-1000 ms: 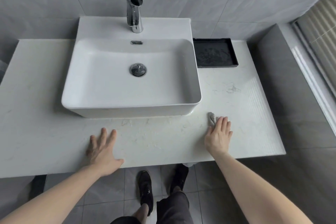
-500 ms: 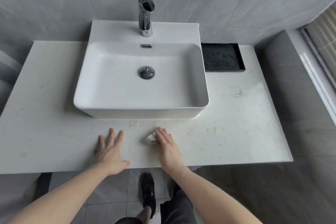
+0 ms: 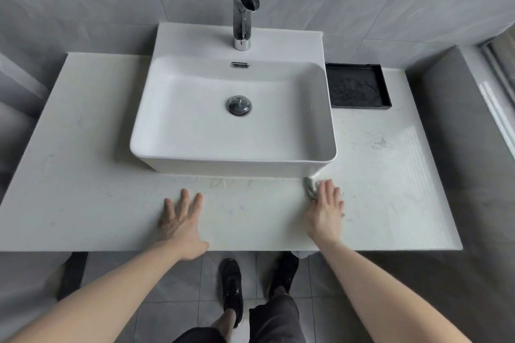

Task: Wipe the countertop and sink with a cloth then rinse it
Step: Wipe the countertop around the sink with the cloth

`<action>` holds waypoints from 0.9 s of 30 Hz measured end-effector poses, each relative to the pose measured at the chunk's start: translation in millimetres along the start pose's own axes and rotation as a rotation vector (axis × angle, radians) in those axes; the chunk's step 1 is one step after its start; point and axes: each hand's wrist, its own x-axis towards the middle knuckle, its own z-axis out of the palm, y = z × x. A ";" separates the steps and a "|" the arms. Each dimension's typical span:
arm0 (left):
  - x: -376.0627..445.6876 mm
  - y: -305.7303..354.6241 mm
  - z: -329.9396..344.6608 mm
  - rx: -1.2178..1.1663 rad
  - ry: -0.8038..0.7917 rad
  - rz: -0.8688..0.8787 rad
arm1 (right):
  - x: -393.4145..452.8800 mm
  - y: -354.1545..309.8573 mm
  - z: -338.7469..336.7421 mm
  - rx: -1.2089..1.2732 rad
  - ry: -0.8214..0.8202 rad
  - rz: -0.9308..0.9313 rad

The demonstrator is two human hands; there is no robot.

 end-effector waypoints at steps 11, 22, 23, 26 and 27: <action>0.8 -13.3 -5.6 0.113 -0.026 0.058 | -128.5 -107.7 42.0 0.201 -0.336 -0.537; -2.6 -10.5 -7.5 0.126 -0.032 0.074 | -31.0 52.0 -46.2 0.272 -0.010 0.131; -2.9 -10.3 -7.6 0.124 -0.034 0.075 | -26.6 62.6 -45.6 0.227 -0.028 0.144; -2.7 -10.1 -8.0 0.121 -0.032 0.072 | -34.3 59.0 -30.1 0.063 -0.065 0.131; -2.3 -10.4 -8.3 0.120 -0.032 0.070 | -43.1 46.3 -23.2 0.041 -0.069 0.139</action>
